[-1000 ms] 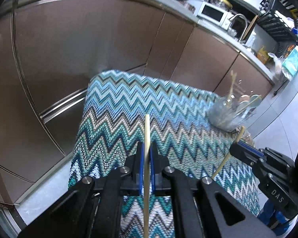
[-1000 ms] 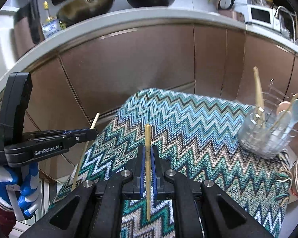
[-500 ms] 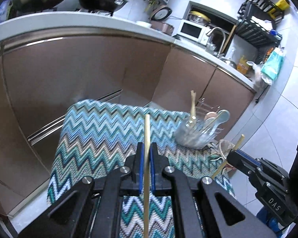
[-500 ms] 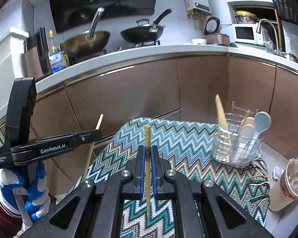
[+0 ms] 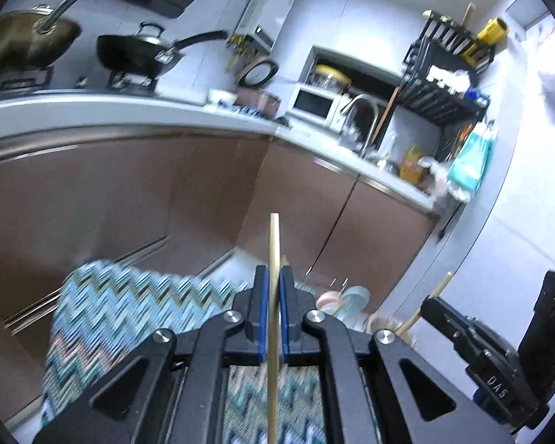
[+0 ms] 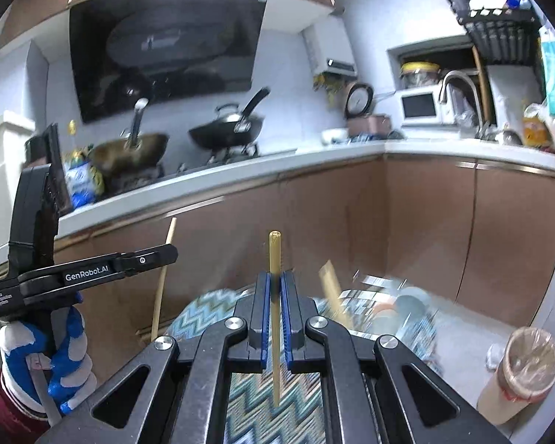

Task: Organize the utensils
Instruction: 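Carry both chopsticks up to the wire holder with both tools, then lower both chopsticks into the holder and open both tools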

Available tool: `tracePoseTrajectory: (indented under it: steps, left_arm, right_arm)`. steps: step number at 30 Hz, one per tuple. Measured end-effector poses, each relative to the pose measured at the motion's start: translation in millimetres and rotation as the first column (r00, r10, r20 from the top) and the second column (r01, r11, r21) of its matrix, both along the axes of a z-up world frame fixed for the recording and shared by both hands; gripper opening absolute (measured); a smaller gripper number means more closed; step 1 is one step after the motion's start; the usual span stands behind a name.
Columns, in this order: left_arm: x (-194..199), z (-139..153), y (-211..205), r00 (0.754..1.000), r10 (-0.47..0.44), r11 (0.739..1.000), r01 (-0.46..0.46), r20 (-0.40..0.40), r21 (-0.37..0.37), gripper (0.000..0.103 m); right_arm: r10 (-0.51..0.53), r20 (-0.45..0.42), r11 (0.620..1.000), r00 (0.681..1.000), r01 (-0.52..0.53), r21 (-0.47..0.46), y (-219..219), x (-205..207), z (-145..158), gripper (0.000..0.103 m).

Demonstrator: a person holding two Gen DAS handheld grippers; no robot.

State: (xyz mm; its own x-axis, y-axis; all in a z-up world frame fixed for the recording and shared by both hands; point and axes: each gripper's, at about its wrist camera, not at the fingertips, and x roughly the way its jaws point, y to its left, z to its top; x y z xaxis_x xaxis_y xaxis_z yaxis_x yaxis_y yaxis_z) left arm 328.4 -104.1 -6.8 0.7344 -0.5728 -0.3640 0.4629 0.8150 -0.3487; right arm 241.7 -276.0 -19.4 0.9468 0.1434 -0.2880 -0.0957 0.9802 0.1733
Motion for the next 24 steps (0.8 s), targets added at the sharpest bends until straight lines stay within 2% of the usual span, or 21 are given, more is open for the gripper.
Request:
tracePoseTrajectory:
  steps: [7, 11, 17, 24]
  left_arm:
    - [50.4, 16.6, -54.8, 0.996, -0.036, 0.993, 0.045, 0.081, -0.110, 0.005]
    - [75.3, 12.1, -90.1, 0.992, -0.047, 0.991, 0.061, 0.114, -0.117, 0.005]
    - [116.2, -13.4, -134.5, 0.992, -0.045, 0.991, 0.059, 0.122, -0.118, 0.005]
    - [144.2, -53.1, -155.3, 0.994, -0.014, 0.996, 0.024, 0.111, -0.091, 0.005]
  right_arm:
    - [-0.045, 0.073, 0.999, 0.996, 0.046, -0.020, -31.6, 39.9, 10.8, 0.006]
    - [-0.065, 0.084, 0.997, 0.994, 0.068, -0.033, -45.1, 64.3, 6.0, 0.006]
    - [-0.091, 0.063, 0.993, 0.994, 0.096, -0.075, -60.3, 92.8, -16.0, 0.006]
    - [-0.104, 0.029, 0.992, 0.994, 0.106, -0.071, -72.7, 106.6, -44.6, 0.006]
